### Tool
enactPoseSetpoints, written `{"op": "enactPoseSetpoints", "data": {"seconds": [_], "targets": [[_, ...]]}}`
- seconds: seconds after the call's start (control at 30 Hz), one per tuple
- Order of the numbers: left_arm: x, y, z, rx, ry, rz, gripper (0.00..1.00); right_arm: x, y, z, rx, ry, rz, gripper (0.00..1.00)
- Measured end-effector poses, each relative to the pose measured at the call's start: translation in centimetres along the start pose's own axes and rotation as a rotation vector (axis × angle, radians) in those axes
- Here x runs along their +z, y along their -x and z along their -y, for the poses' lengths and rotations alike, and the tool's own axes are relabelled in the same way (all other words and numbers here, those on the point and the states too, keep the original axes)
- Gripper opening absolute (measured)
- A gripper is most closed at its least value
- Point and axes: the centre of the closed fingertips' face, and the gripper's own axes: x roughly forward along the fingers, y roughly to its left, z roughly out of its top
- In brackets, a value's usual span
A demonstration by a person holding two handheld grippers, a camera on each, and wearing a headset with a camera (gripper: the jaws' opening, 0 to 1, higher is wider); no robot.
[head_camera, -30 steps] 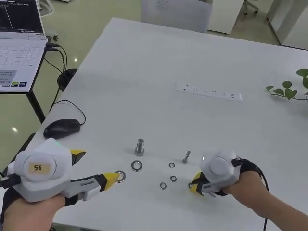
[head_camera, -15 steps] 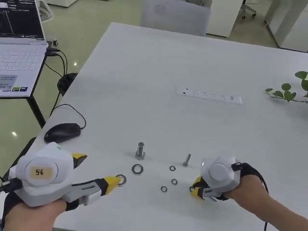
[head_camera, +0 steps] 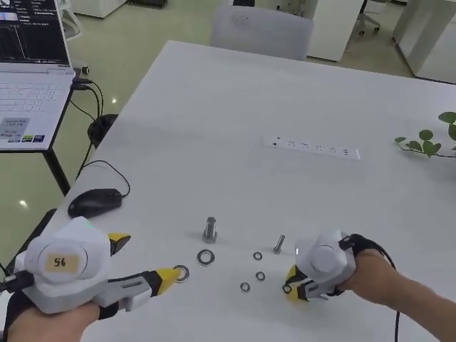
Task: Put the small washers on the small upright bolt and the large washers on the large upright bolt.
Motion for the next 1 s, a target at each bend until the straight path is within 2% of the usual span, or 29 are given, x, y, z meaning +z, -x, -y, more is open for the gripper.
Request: {"op": "enactPoseSetpoints", "data": {"seconds": [0.13,0.33,0.53,0.77,0.9,1.0], "targets": [[-0.1,0.1,-0.1,0.006,0.0,-0.001,0.63,0.0,-0.1,0.0,0.004,0.037,-0.001,0.17],[-0.2,0.2,0.0,0.009,0.0,-0.004,0.63,0.2,-0.1,0.0,-0.001,0.046,0.003,0.14],[0.0,0.2,0.1,0.013,-0.006,-0.003,0.63,0.0,0.0,0.1,-0.036,-0.045,0.023,0.14],[0.1,0.6,-0.3,0.023,-0.007,-0.002,0.63,-0.4,0.6,0.1,-0.056,-0.065,0.025,0.14],[0.0,0.6,-0.3,0.025,-0.006,-0.003,0.63,0.1,1.8,0.9,-0.085,-0.128,0.07,0.14],[0.0,0.7,-0.2,0.024,-0.002,-0.001,0.63,0.2,2.6,1.6,-0.103,-0.139,0.08,0.14]]}}
